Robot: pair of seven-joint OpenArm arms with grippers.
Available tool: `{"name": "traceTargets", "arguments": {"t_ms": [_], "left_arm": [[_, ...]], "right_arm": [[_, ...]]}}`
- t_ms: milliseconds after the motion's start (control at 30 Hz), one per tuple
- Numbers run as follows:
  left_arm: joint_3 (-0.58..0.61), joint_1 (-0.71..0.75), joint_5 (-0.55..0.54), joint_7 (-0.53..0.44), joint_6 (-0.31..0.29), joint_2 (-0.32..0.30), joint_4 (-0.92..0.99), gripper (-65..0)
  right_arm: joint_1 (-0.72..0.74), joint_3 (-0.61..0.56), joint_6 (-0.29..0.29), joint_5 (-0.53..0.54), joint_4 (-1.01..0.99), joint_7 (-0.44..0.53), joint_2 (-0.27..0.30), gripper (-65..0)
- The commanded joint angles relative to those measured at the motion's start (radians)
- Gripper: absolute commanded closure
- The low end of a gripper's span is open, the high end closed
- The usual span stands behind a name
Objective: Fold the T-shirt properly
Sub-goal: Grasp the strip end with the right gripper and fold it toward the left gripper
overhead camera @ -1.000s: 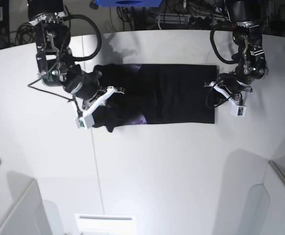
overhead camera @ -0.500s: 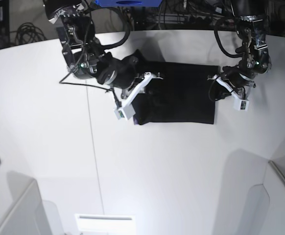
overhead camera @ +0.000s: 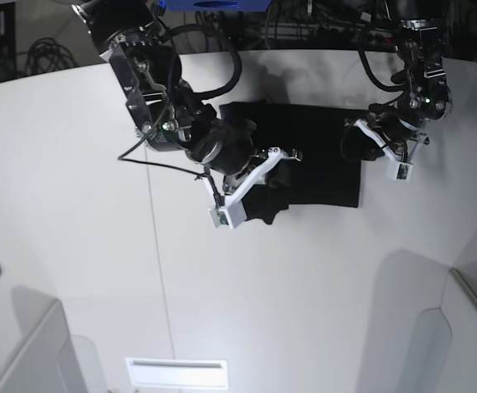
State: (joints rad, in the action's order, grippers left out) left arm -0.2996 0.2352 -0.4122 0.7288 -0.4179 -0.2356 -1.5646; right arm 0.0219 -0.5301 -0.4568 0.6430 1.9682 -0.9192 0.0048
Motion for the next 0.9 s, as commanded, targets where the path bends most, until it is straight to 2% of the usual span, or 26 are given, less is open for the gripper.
{"name": "traceTargets", "arguments": {"t_ms": [0,133,267,633,867], "left_arm": [[-0.002,0.005,0.016,0.024,0.004,-0.006,-0.009,0.0],[-0.002,0.019,0.014,0.024,0.003,0.017,-0.018,0.0],[0.000,0.019,0.014,0.024,0.003,0.037,-0.027,0.0],[0.049,0.019,0.014,0.024,0.003,0.061,-0.027,0.0],[0.044,0.019,0.014,0.024,0.003,0.060,-0.027,0.0]], "right_arm": [[0.014,-0.002,0.006,0.004,0.012,0.015,-0.022,0.0],[0.016,-0.002,0.013,-0.032,-0.016,0.018,-0.059,0.0],[0.023,-0.015,0.014,-0.045,-0.042,0.024,-0.068,0.0],[0.075,-0.127,0.013,-0.047,-0.177,0.168,-0.058,0.0],[0.099,-0.132,0.013,-0.047,-0.226,0.197,-0.061,0.0]]}}
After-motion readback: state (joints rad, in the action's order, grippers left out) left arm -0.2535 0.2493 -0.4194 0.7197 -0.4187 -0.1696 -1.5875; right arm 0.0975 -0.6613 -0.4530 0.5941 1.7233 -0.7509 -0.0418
